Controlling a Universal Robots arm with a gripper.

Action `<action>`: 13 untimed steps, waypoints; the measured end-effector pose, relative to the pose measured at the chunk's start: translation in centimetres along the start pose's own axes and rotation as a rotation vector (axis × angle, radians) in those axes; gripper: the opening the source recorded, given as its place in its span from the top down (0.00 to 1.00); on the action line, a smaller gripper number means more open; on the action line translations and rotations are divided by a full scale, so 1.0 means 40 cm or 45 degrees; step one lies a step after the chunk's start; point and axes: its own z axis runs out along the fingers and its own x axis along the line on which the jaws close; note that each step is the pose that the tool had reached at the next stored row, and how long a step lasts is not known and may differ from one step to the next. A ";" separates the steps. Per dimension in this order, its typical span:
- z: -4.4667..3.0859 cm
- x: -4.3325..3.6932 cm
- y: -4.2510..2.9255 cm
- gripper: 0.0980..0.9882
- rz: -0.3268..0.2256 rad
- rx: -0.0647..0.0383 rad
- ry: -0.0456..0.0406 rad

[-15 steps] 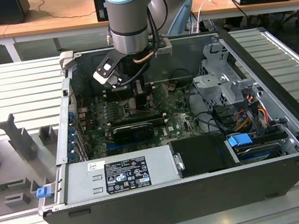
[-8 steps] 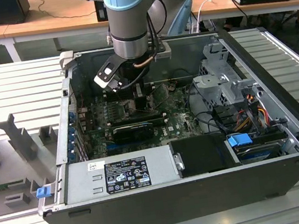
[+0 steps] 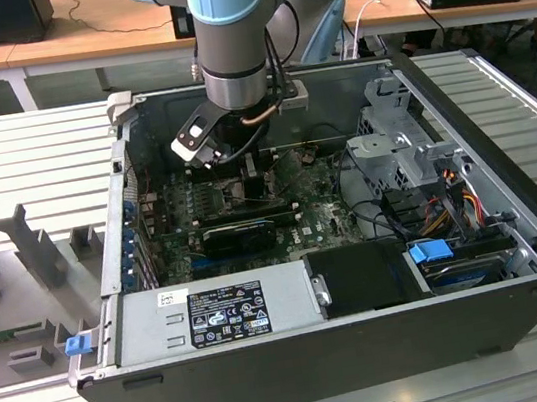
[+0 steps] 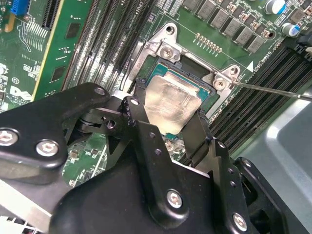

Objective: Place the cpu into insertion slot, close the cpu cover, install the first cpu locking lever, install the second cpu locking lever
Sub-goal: 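Place the cpu into insertion slot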

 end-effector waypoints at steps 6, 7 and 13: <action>0.001 0.000 0.001 0.49 0.000 -0.001 0.001; 0.001 0.001 0.001 0.42 0.000 0.000 0.000; -0.005 0.002 0.001 0.42 0.000 0.000 0.000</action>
